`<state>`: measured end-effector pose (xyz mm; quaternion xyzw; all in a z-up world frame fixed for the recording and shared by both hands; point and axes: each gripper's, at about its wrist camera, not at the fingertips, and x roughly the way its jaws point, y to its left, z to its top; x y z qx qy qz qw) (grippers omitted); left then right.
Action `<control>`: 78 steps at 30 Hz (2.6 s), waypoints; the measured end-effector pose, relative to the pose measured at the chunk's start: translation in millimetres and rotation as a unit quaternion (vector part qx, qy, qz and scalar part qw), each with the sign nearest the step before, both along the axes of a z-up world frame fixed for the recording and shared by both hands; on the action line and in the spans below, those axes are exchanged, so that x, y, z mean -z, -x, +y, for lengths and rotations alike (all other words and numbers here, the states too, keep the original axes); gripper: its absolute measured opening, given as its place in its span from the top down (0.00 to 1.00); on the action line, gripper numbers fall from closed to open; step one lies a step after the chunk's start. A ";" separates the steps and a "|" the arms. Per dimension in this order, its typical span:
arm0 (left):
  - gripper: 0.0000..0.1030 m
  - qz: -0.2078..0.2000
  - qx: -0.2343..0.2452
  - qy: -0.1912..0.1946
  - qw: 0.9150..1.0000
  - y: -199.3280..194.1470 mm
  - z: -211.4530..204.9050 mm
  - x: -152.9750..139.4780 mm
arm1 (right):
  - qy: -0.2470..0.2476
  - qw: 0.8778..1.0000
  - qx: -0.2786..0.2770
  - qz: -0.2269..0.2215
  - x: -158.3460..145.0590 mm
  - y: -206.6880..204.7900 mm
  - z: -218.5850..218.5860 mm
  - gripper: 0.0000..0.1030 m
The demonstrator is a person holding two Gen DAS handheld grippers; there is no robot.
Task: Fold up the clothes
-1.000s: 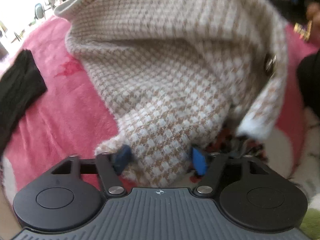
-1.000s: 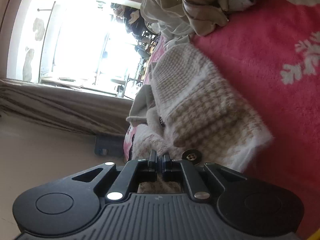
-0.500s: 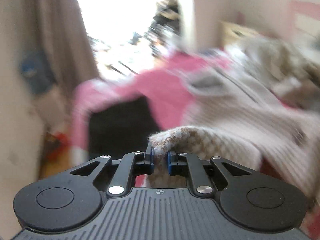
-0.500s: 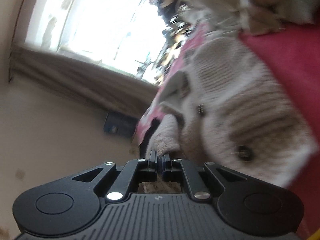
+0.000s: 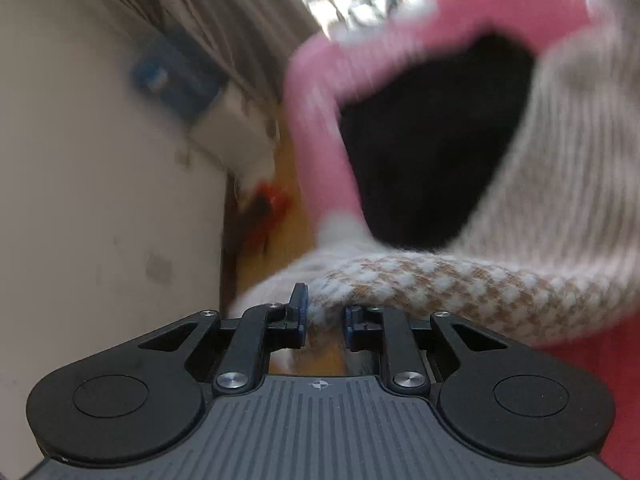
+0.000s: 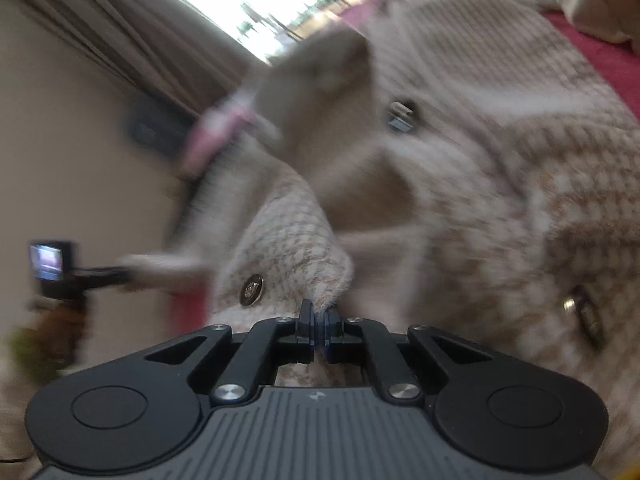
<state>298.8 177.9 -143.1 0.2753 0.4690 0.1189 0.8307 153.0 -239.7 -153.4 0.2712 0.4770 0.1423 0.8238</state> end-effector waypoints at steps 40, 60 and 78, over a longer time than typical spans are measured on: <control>0.50 0.147 0.242 0.221 0.933 255.8 -301.4 45.8 | -0.164 0.960 0.220 0.058 44.5 134.8 -104.1 0.64; 0.91 0.110 0.100 0.463 0.874 205.0 -220.2 -31.6 | -0.207 0.905 0.350 -0.129 -65.3 42.9 -237.0 0.76; 0.92 0.055 0.040 0.516 0.854 162.2 -173.4 -41.4 | -0.165 0.958 0.209 0.104 35.0 147.9 -116.9 0.58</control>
